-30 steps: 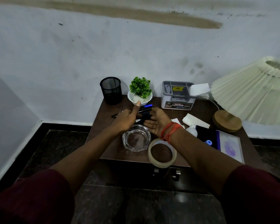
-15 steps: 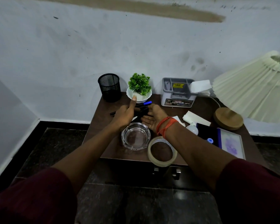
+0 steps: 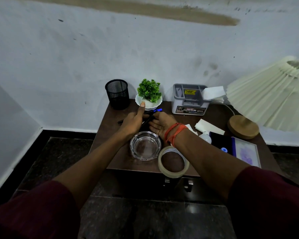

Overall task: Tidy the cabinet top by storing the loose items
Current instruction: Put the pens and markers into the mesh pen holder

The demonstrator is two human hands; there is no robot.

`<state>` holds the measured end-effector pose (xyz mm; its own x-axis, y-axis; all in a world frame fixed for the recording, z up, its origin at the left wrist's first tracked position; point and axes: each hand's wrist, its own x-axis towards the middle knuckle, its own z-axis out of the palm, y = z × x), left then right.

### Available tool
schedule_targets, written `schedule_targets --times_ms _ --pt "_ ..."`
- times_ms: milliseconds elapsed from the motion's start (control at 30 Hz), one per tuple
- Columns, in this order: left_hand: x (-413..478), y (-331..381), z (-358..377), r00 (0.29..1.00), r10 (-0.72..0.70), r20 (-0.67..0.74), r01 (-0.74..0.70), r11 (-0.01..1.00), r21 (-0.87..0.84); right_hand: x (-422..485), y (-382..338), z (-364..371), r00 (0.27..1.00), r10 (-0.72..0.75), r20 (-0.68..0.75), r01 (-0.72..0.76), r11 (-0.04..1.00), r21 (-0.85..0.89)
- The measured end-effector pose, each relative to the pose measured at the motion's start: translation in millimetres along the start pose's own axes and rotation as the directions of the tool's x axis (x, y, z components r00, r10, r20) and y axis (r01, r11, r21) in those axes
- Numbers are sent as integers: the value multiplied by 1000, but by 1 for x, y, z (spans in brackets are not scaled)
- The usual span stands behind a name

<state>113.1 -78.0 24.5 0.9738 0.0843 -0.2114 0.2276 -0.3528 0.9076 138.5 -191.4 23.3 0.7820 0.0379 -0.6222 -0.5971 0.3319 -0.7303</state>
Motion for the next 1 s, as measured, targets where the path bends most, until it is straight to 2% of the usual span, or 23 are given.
schedule_targets --times_ms 300,633,1000 --pt "-5 11 -9 998 65 3 -65 997 28 -6 -6 16 997 -76 -27 78 995 69" --pt "-16 19 -24 996 83 -45 -87 989 -119 -11 -16 29 981 -194 -21 194 981 20" --pt "-26 14 -47 983 137 -119 -159 967 -199 -7 -10 57 935 -355 -4 338 894 -294"
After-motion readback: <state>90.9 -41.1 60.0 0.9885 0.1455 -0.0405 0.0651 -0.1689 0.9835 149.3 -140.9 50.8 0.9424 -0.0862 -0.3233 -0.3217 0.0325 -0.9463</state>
